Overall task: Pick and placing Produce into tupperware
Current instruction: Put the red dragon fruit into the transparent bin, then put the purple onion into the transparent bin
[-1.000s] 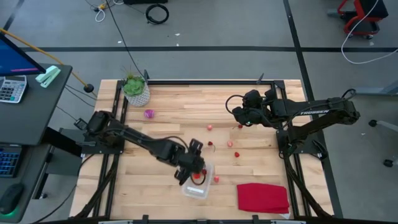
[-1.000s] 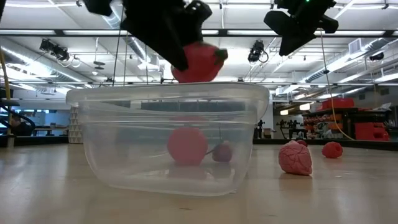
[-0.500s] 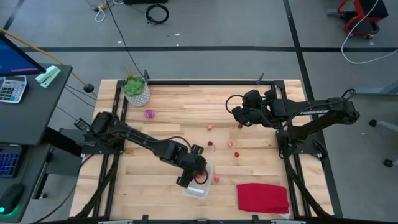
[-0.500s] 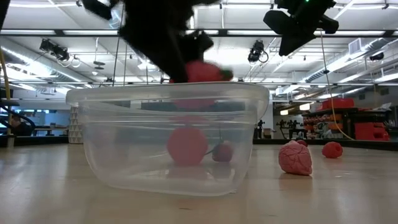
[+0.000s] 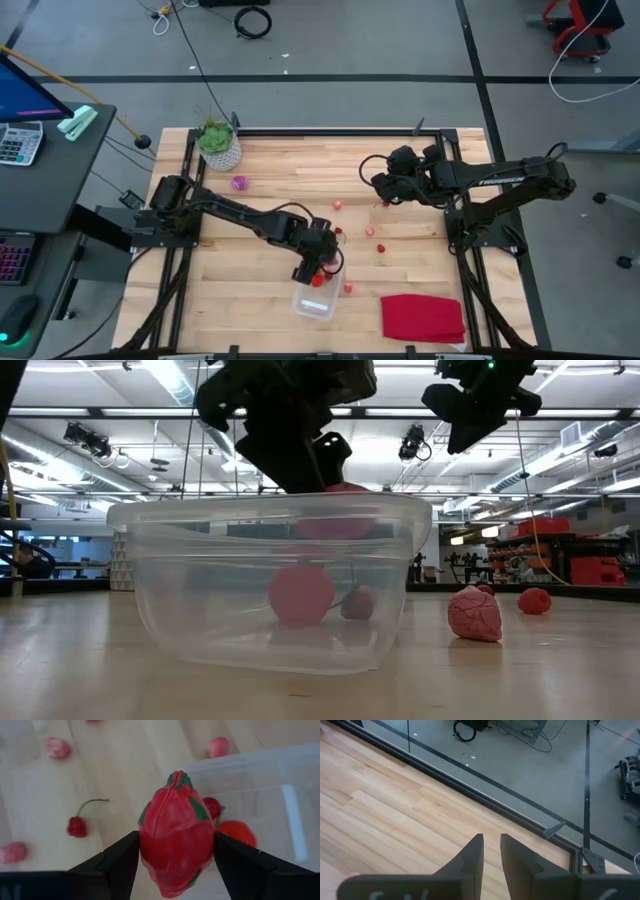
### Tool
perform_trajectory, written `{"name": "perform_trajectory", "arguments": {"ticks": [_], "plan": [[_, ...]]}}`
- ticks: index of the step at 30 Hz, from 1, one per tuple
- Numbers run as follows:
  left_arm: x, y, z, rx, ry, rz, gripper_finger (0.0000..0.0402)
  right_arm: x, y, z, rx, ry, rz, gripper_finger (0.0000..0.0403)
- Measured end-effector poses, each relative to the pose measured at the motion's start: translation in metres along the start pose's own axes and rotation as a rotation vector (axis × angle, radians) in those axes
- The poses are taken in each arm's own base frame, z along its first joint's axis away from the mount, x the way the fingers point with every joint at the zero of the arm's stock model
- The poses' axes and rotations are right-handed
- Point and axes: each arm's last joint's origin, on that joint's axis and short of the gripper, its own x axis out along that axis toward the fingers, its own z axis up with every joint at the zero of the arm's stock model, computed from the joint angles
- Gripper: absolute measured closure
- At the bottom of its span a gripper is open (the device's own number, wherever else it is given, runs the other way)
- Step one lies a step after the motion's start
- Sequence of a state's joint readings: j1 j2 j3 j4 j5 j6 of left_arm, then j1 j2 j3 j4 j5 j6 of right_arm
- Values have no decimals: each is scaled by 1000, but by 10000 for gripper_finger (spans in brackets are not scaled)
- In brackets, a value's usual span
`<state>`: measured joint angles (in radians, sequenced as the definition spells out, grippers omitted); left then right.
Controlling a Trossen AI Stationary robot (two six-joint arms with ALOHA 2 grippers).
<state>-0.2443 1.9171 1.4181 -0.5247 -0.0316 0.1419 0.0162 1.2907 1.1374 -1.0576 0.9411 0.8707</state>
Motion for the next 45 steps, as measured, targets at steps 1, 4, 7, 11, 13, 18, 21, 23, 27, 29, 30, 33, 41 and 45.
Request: {"name": "perform_trajectory", "arguments": {"ticks": [1, 4, 7, 11, 13, 18, 21, 23, 27, 29, 30, 33, 41, 45], "plan": [[0, -2, 0, 3, -1, -3, 147, 0, 0, 0, 0, -1, 0, 330], [0, -8, 1, 10, -3, -13, 149, 0, 0, 0, 0, 0, 0, 330], [-1, -16, 2, 12, -1, -23, 154, 0, 0, 0, 0, -1, 0, 330], [-1, -21, 3, 27, -6, -30, 155, 0, 0, 0, 0, -1, 0, 330], [-1, -21, 3, 26, -7, -29, 153, 0, 0, 0, 0, 0, 0, 330], [-1, -19, 2, 23, -6, -26, 151, 0, 0, 0, 1, 0, 0, 330], [-1, -19, 3, 43, -10, -27, 147, 0, 0, 0, 1, 0, 0, 330], [-1, -20, 3, 46, -16, -28, 142, 0, 0, 0, 1, 0, 0, 330], [0, -20, 5, 44, -45, -93, 129, 0, 0, 0, 1, 0, 0, 330], [-1, -20, 8, 50, -73, -109, 125, 0, 0, 0, 1, 0, 0, 330], [-1, -19, 9, 65, -82, -107, 124, 0, 0, 0, 1, 0, 0, 330], [-1, -16, 9, 105, -82, -82, 123, 0, 0, 0, 1, 0, 0, 330], [-3, 20, -10, 174, 170, 364, 136, 0, 0, 0, 2, 0, 0, 330], [-13, 47, -38, 151, 480, 630, 138, 0, 0, 0, 3, 0, 1, 330]]}}
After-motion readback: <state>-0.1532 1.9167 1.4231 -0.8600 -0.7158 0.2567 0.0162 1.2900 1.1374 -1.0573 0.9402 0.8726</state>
